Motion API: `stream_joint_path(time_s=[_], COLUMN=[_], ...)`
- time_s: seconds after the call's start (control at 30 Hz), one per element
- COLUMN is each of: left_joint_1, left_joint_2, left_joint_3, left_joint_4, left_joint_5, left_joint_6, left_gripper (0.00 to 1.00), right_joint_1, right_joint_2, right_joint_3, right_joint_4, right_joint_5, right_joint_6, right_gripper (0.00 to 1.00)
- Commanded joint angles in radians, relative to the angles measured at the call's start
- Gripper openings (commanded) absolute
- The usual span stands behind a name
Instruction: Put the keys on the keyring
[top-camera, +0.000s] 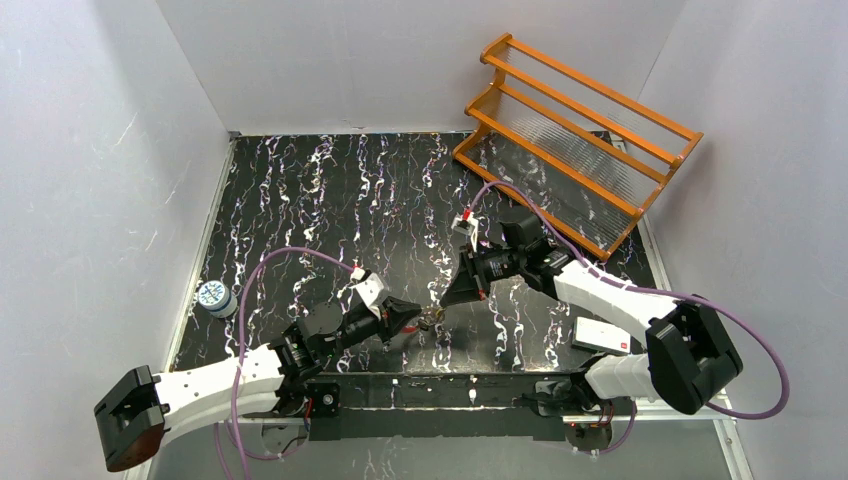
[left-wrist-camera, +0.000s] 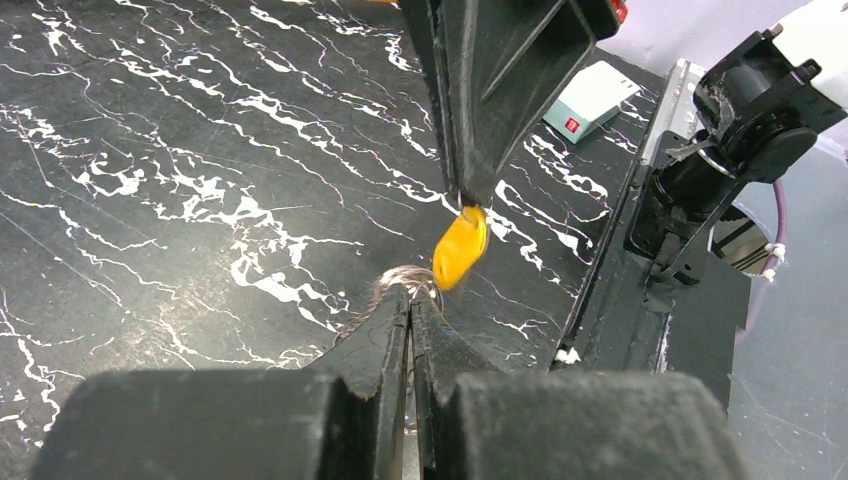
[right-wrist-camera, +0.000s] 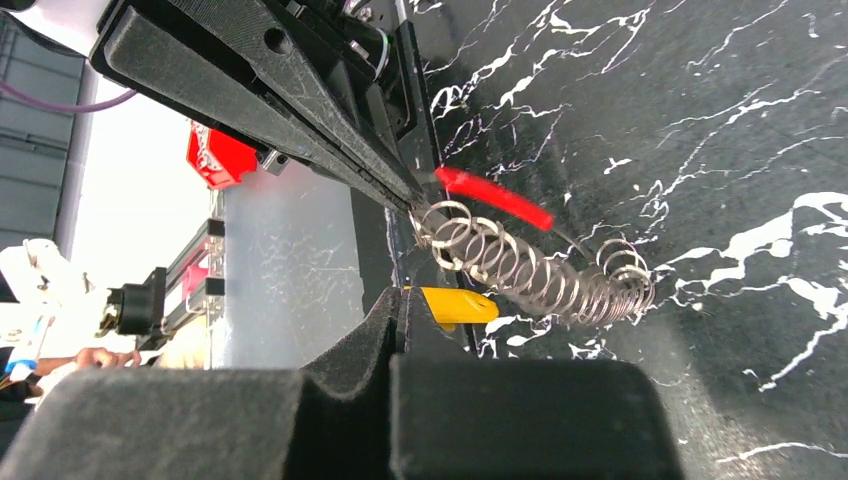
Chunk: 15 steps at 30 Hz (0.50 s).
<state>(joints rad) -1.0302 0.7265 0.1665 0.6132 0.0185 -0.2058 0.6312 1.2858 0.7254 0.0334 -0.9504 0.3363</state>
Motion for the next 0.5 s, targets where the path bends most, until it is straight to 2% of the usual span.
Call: stream_joint_path(time_s=[0.0,0.2,0.37,0.47], left_joint_1=[-0.004,-0.004,-0.004,-0.004], left_joint_2=[-0.007,0.003,0.006,0.009], left_joint_3=[-0.020,-0.019,-0.011,0.007], left_joint_4=[0.034,0.034,0.032,0.027], left_joint_5=[0.025,0.021,-0.004,-0.086], left_joint_6=[0.000,-0.006,-0.030,-0.085], left_gripper=[0.00,0.00,0.00,0.00], right_joint_1=[0.042,0.082,0.083,0.082], right_joint_2=[0.027,0.051,0.048,0.011], right_joint_3=[0.062,0.075,0.096,0.099], right_joint_4=[0.078,0.057,-0.025,-0.084], right_joint_5=[-0.042,0.005,0.092,0.169], right_joint_6=[0.010,0.014,-0.011,-0.028], right_gripper=[0.01,0.01,0.01,0.01])
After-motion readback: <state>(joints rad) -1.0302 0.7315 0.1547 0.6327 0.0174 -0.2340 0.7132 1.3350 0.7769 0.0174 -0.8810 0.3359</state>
